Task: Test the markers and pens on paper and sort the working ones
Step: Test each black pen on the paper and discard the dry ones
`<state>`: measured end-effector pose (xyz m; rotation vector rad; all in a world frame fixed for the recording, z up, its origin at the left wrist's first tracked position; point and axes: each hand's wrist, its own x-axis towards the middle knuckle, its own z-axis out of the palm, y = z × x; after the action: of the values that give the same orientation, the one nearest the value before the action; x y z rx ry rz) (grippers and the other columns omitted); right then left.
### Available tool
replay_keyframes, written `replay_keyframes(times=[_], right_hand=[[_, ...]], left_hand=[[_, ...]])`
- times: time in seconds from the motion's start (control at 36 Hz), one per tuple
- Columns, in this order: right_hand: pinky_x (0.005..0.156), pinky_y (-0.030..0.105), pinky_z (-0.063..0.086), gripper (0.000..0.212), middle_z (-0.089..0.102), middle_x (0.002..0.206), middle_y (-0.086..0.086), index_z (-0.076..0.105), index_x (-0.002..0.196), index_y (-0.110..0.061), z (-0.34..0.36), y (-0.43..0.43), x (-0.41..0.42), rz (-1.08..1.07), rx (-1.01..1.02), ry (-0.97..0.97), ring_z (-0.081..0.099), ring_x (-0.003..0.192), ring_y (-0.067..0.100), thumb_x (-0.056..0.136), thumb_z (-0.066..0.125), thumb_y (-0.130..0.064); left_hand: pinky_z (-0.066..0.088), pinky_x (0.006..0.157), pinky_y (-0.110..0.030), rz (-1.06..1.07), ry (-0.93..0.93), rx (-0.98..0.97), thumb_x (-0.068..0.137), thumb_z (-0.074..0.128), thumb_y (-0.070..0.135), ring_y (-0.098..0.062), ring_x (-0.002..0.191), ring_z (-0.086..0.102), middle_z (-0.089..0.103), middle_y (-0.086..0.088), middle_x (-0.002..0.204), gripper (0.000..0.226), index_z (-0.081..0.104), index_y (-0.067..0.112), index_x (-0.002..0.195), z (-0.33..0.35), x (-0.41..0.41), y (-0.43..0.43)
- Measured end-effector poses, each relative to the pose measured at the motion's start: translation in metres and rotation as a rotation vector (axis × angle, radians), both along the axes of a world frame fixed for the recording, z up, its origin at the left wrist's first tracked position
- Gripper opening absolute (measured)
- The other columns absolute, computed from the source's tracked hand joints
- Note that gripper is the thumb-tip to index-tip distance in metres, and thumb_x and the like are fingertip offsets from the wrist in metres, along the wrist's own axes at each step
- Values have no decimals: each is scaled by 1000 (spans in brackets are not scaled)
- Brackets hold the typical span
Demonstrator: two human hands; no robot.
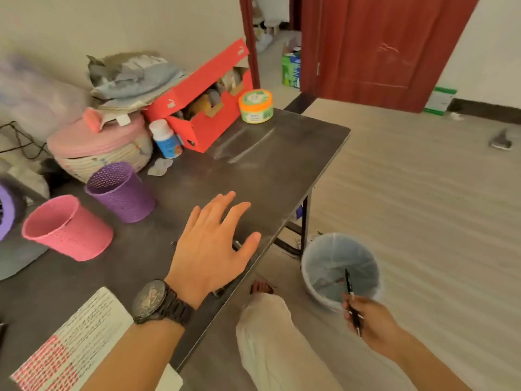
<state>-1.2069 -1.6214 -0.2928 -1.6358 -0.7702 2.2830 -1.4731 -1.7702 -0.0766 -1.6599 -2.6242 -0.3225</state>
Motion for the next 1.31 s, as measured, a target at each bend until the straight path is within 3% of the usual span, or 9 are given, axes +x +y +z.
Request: replay_keyframes(times=[0.14,0.28,0.42,0.64,0.78,0.86,0.92,1.08,1.31], right_hand=[[39,22,29,19,49,63,2,61,117,-14,-59,7,4,8,-37,-158,32,43,10,106,53,-27],[43,24,20,17,38,70,7,51,115,-4,-107,16,-7,174,36,-411,25,51,15,105,38,-9],[44,21,30,20,59,88,6,47,121,-16,-121,36,-36,255,49,-398,40,56,12,109,35,-26],[49,26,25,28,55,73,9,51,83,-7,-144,68,-80,267,43,-495,38,54,17,105,35,-14],[53,29,42,17,54,79,12,53,109,-2,-164,75,-98,65,2,-517,51,61,20,105,38,-9],[87,42,49,39,58,123,23,47,137,7,-175,72,-104,81,67,-576,57,98,30,104,42,-14],[90,43,44,47,49,141,22,37,147,1,-175,64,-107,116,58,-670,53,112,35,106,43,-21],[84,38,47,54,49,143,21,37,152,-8,-178,45,-113,420,225,-764,55,122,39,100,48,-12],[102,41,47,52,53,144,17,46,149,-11,-163,41,-103,593,422,-812,52,129,36,97,46,-9]], left_hand=[[18,123,-52,-113,-4,-111,89,26,73,-19,154,15,18,2,167,75,31,36,155,-9,-12,58],[15,123,-55,-174,-12,-192,86,21,80,-21,155,8,7,2,169,81,15,45,158,-22,-32,94],[2,125,-49,-121,-122,-182,85,10,86,-10,155,-7,-5,12,169,76,1,56,154,-47,-37,102],[1,125,-49,-85,-132,-119,89,16,83,-8,154,-4,1,13,169,71,6,56,154,-55,-38,99],[1,125,-48,-82,-148,-98,89,19,82,-9,155,-3,2,14,169,72,10,55,154,-55,-38,100],[0,124,-48,-85,-155,-91,89,21,81,-9,155,-2,3,14,168,71,11,55,154,-55,-38,101],[1,124,-48,-83,-156,-84,89,21,81,-10,155,-1,4,13,169,71,12,55,154,-55,-37,101],[3,124,-50,-73,-148,-85,88,22,81,-11,155,0,5,13,169,72,13,54,154,-54,-37,101],[4,124,-52,-75,-148,-68,88,19,83,-13,155,1,6,11,169,73,13,54,154,-53,-37,102]])
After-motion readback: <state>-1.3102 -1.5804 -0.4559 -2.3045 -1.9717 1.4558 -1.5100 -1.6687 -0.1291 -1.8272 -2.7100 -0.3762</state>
